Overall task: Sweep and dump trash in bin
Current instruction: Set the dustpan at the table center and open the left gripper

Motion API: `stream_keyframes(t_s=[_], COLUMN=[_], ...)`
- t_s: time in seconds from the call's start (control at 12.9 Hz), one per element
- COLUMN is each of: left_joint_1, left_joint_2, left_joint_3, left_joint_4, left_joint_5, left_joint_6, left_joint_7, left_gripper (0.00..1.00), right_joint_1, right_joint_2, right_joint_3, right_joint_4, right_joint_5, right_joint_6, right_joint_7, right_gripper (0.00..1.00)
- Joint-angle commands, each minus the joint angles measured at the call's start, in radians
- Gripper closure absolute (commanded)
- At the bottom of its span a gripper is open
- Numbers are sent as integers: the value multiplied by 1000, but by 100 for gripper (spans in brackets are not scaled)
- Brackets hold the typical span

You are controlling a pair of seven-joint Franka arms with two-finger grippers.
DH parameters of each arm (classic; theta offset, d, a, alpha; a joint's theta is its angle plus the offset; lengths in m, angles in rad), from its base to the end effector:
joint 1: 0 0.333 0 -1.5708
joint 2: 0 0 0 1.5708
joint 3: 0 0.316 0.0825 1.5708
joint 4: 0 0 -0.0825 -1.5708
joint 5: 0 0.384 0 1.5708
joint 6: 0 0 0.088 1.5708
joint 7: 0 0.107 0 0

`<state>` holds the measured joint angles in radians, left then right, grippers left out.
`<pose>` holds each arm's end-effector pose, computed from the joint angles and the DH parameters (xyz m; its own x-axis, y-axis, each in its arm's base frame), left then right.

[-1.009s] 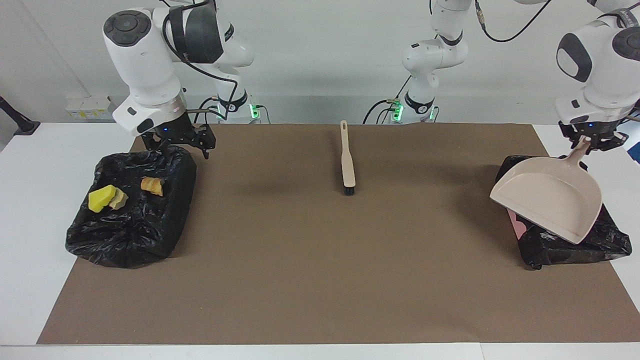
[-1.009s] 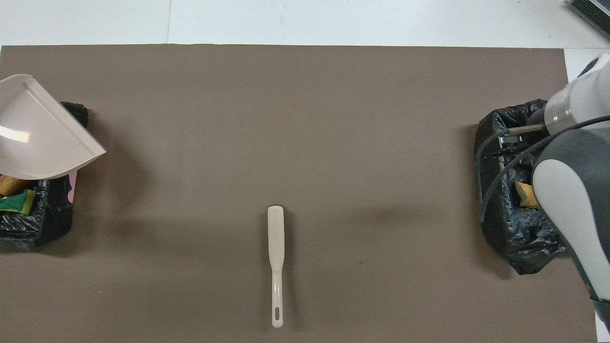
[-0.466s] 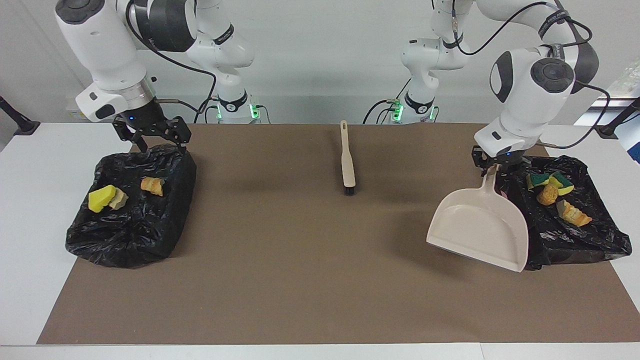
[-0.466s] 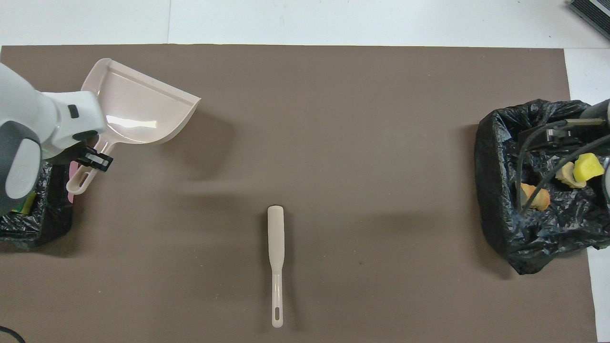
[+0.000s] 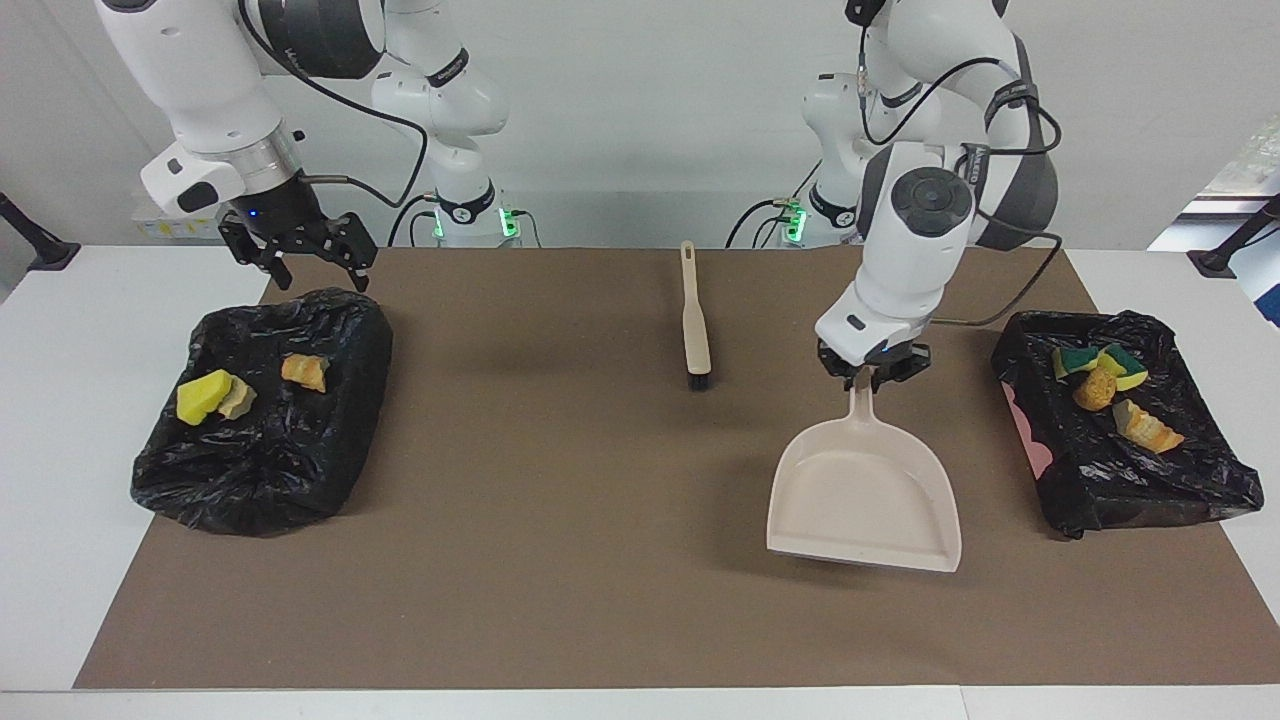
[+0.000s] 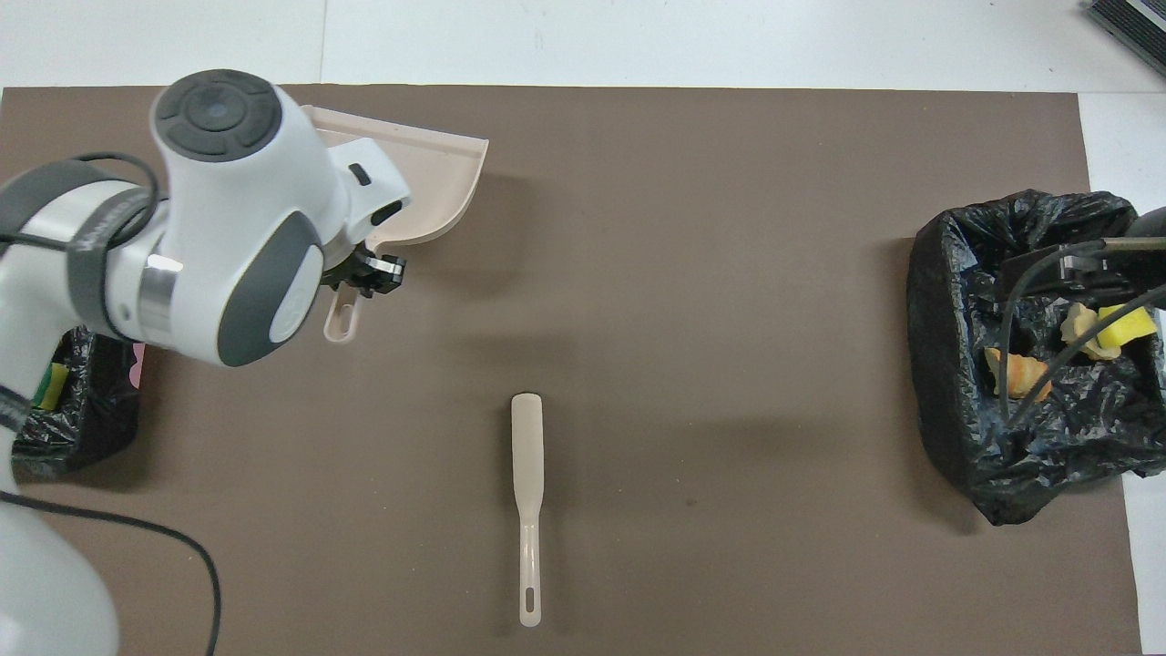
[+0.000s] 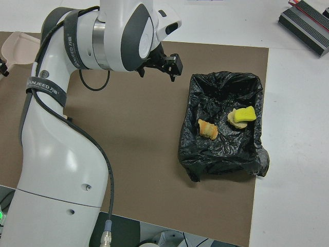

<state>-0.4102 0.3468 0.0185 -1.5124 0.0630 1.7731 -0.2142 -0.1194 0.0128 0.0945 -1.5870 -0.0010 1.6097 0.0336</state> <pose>0.6070 -0.2464 0.4581 0.9794 -0.1891 -0.0703 -0.1947 -0.9773 -0.0835 0.5616 -0.0144 0.6132 0.9982 -0.0584 0.0099 -0.0584 -0.9983 -0.0005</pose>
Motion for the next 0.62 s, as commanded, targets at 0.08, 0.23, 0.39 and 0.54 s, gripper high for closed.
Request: stream_keyframes(t_s=[0.08,0.23,0.39,0.54], left_joint_1=[-79,-108,-127,-150], left_joint_2=[147,162,181,199], left_joint_3=[21,21,21,21], left_joint_4=[178,173,172,157], left_joint_5=[-106,-146,-147,-132], left_joint_6=[47,126,141,146], left_joint_7=[-233,-278,-297,-298], left_gripper=[100,100,100,100], right_joint_1=[3,3,3,3], right_joint_2=[-16,-16,-16,-16], right_joint_3=[-5,-4,-4,-5], right_joint_4=[-19,-19,-19,-19], right_joint_5=[18,18,18,18], right_joint_6=[-2,-2,-7,-7], right_joint_7=[3,3,3,3], right_gripper=[0,0,0,0])
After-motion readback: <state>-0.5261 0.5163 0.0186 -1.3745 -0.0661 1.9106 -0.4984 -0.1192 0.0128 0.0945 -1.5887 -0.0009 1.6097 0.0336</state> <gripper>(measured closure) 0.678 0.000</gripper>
